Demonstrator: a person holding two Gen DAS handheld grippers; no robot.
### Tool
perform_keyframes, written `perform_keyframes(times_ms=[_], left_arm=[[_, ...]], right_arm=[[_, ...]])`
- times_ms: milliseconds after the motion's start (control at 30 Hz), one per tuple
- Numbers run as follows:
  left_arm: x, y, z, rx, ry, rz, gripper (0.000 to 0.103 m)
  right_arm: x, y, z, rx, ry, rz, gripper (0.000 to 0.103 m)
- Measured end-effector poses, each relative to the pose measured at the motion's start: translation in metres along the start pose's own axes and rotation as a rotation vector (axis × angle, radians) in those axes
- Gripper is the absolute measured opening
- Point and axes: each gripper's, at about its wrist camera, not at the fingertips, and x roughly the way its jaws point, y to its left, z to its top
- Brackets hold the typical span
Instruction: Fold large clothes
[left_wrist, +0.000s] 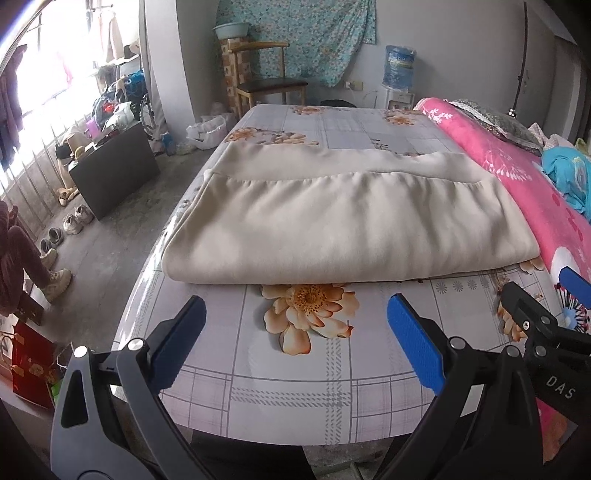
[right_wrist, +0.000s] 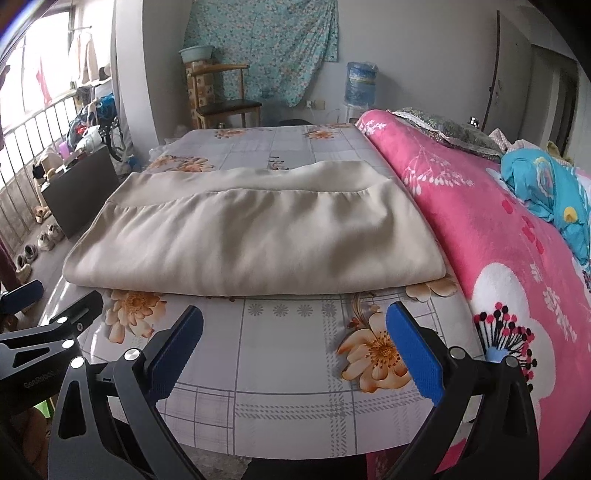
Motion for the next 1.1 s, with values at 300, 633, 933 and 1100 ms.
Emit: perform_keyframes(times_ms=[300, 633, 933, 1100], left_arm=[[0.0014, -0.0013, -0.0004, 0.001, 0.023, -0.005, 0.095], [-0.0003, -0.0002, 0.0007, -0.004, 0.018, -0.016, 0.095], [-0.0008, 0.0018, 0.0014, -0.008, 0.019, -0.019, 0.095], [-0.0005, 0.0023, 0.0015, -0.01, 0.022, -0.02, 0.095]], right_arm=[[-0.0001, 0.0005, 0.0005, -0.003, 0.007, -0.006, 0.097], [-0.0019, 0.0003, 0.0017, -0.003, 0.003, -0.005, 0.097], [-0.0032, 0.0012, 0.0031, -0.003, 0.005, -0.006, 0.097], [-0.0027, 0.0047, 0.0035, -0.004, 0.01, -0.001, 0.097]])
